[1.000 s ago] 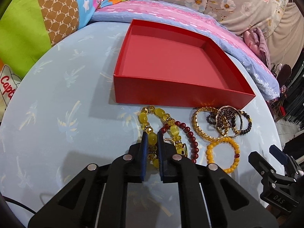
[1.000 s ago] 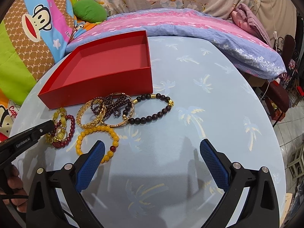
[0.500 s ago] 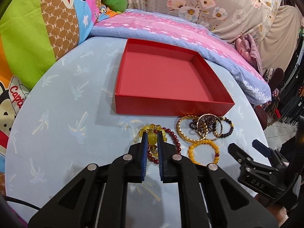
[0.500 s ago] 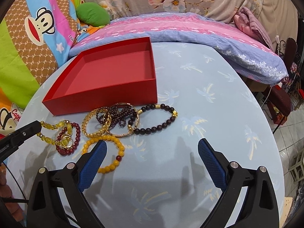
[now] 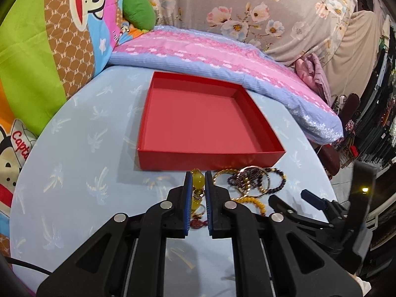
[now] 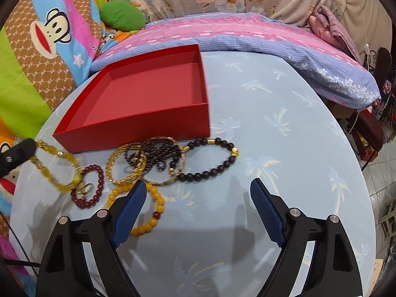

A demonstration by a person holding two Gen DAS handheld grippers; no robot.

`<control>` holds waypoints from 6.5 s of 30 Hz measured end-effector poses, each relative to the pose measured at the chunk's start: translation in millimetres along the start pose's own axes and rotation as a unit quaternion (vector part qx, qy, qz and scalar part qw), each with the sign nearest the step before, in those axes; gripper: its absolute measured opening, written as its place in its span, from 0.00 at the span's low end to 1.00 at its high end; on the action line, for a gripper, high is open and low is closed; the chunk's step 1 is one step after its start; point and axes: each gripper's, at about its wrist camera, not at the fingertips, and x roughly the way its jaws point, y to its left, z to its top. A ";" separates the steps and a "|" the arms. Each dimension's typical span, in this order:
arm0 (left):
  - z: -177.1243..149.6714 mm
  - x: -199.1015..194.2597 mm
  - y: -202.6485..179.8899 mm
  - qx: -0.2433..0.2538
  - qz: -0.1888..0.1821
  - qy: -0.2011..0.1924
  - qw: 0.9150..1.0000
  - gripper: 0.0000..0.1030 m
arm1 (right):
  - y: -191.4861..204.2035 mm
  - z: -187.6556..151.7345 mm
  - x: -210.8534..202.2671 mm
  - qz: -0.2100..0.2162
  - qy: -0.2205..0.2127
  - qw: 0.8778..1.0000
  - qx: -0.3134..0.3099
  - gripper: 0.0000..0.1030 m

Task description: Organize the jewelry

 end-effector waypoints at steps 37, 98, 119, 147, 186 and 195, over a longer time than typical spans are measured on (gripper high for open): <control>-2.4 5.3 10.1 -0.014 0.017 0.012 1.000 0.09 | -41.2 19.1 14.9 -0.036 -0.003 0.999 0.036 0.07; 162.4 157.6 40.6 0.034 0.111 -0.015 0.993 0.50 | 54.1 206.4 96.5 0.048 -0.022 0.996 -0.070 0.38; 16.3 48.2 20.5 0.009 0.096 0.004 0.995 0.51 | 20.2 45.8 -24.0 0.069 -0.029 0.997 -0.030 0.44; -26.5 48.1 7.8 -0.019 0.067 0.037 0.997 0.52 | 5.7 21.7 14.3 0.057 -0.004 0.998 -0.016 0.34; -35.8 88.1 -61.0 0.058 0.018 0.082 0.995 0.48 | -24.1 -7.6 -16.2 0.080 0.004 0.997 0.011 0.05; -35.0 103.9 -72.3 0.079 -0.007 0.097 0.992 0.13 | -32.3 -11.9 -6.7 0.081 0.019 0.996 0.028 0.05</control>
